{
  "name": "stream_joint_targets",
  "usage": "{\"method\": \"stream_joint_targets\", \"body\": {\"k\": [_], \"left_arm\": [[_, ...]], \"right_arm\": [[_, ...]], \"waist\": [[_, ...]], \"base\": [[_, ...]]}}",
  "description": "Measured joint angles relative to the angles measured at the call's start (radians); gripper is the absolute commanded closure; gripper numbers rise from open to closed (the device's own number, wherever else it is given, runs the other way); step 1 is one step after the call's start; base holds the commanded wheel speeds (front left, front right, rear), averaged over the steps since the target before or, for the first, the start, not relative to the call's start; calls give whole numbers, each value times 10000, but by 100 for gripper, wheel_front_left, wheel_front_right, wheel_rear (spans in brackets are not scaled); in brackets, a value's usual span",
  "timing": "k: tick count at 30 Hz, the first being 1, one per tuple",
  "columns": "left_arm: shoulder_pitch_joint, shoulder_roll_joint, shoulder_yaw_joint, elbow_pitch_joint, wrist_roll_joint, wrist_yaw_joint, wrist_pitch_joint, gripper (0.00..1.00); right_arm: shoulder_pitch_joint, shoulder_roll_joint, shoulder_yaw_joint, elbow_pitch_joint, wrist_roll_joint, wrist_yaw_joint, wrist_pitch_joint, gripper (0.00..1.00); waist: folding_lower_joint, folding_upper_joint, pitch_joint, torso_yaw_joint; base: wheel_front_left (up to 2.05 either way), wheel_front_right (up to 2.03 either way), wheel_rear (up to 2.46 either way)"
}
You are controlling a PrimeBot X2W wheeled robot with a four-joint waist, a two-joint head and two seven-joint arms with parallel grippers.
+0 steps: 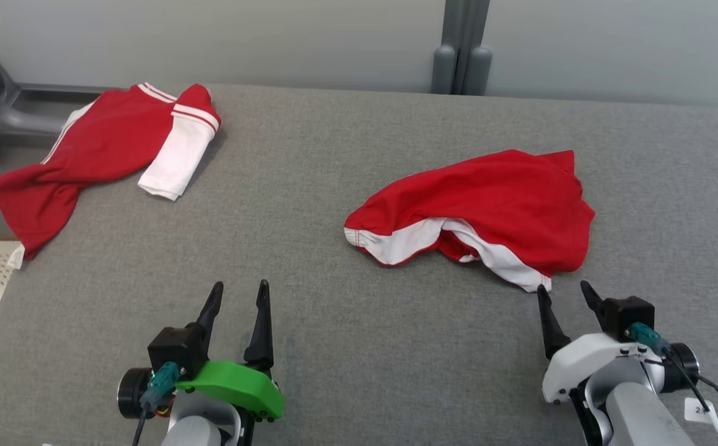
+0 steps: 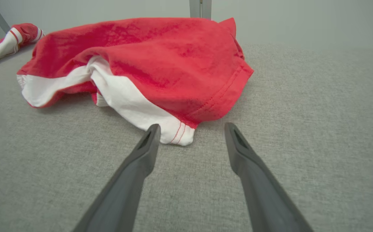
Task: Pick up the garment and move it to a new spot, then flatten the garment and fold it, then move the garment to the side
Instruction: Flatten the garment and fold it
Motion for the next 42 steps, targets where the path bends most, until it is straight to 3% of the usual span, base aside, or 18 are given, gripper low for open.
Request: {"method": "stream_joint_targets", "body": {"k": [7, 8, 10, 17, 18, 26, 34, 42], "left_arm": [[-150, 0, 15, -150, 8, 59, 0, 0], [-156, 0, 17, -163, 8, 71, 0, 0], [-159, 0, 31, -180, 6, 84, 0, 0], [-353, 0, -92, -73, 44, -115, 0, 0], [-453, -2, -161, 6, 46, -192, 0, 0], [-2230, -10, -1544, 1753, -819, -865, 284, 0], [-3943, -15, -2247, 4121, -1513, -1066, 520, 0], [-4624, -15, -2738, 5137, -2353, -1289, 263, 0]], "right_arm": [[-1110, 8, -359, 1524, -121, 0, 0, 0], [-1215, 6, -376, 1659, -119, 0, 0, 4], [-1368, 6, -368, 1810, -56, 0, -2, 47], [-1459, 15, -330, 1894, 454, 6, -15, 83], [-1432, 15, -314, 1852, 493, 6, -15, 100], [-1214, 8, -115, 777, 403, 4, -2, 100], [-1483, 8, 290, 378, 263, 4, -2, 100], [-1597, 6, 568, 219, 265, 4, -2, 100]], "waist": [[0, 0, 640, 417], [0, 0, 719, 476], [0, 0, 851, 580], [0, 0, 991, 501], [0, 0, 984, 446], [0, 0, 1119, -236], [0, 0, 1502, -981], [0, 0, 1874, -1439]], "base": [[0, 0, 0], [0, 0, 0], [0, 0, 0], [0, 0, 0], [0, 0, 0], [0, 0, 0], [0, 0, 0], [0, 0, 0]]}}
